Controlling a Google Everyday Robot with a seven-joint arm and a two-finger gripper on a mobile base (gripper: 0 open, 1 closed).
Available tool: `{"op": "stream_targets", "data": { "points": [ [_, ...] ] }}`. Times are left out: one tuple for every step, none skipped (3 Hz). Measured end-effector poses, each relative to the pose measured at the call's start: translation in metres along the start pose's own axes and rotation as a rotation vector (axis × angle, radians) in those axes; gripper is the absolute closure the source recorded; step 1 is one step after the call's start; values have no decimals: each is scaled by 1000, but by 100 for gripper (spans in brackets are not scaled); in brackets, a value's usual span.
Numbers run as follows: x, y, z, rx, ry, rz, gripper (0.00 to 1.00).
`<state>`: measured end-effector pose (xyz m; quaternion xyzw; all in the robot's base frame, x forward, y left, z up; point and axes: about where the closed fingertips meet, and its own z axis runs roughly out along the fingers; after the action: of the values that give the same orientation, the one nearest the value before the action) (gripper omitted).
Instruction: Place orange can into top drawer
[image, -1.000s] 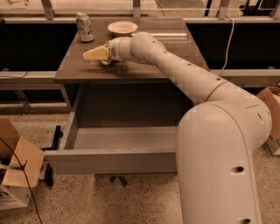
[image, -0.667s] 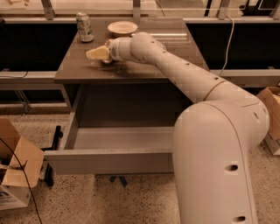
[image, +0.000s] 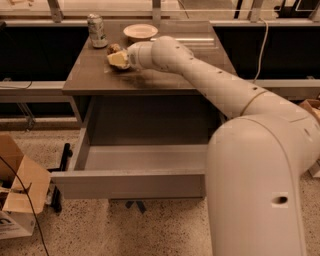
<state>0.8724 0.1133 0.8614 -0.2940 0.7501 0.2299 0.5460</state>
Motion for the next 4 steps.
{"op": "stream_targets", "data": {
  "points": [
    [-4,4,-23,-45,3,-1,100],
    [-19,3,-70,-118,4,1,100],
    [-17,12,-129,-216,39,-7,100],
    [-5,17,-185,-344,24,1,100]
  ]
}}
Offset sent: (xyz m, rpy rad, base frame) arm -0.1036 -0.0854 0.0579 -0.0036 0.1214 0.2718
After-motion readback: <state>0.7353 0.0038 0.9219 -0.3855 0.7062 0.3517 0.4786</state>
